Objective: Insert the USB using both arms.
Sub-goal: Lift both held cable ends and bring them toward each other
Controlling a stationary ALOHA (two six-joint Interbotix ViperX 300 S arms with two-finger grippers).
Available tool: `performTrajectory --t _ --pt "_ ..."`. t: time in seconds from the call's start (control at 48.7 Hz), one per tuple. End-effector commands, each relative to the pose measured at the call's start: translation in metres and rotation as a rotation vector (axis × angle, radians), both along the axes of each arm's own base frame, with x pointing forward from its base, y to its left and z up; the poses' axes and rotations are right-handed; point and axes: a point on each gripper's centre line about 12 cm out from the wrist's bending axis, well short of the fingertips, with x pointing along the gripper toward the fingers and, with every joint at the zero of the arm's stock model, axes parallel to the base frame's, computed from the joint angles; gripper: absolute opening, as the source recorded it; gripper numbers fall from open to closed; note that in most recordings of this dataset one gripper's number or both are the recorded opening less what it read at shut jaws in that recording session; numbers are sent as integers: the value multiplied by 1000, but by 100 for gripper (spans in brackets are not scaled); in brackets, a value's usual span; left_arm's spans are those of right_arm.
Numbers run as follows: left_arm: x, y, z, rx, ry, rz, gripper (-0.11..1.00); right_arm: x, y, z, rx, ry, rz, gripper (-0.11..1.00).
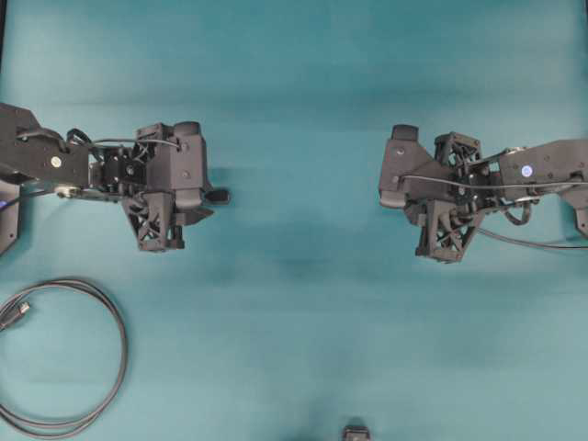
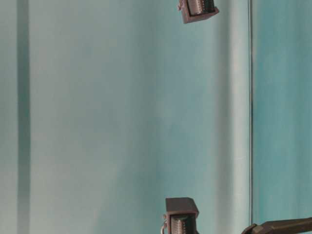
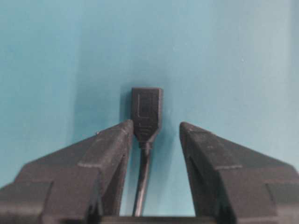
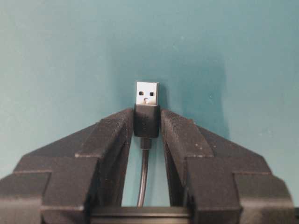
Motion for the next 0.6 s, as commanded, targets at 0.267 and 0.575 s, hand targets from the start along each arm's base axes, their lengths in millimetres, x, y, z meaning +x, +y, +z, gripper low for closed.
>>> performTrajectory --t 0.267,0.575 --pt "15 2 -3 1 -3 3 46 5 5 3 2 -11 14 27" --pt "4 -1 -6 5 84 -14 43 5 5 4 0 -14 18 27"
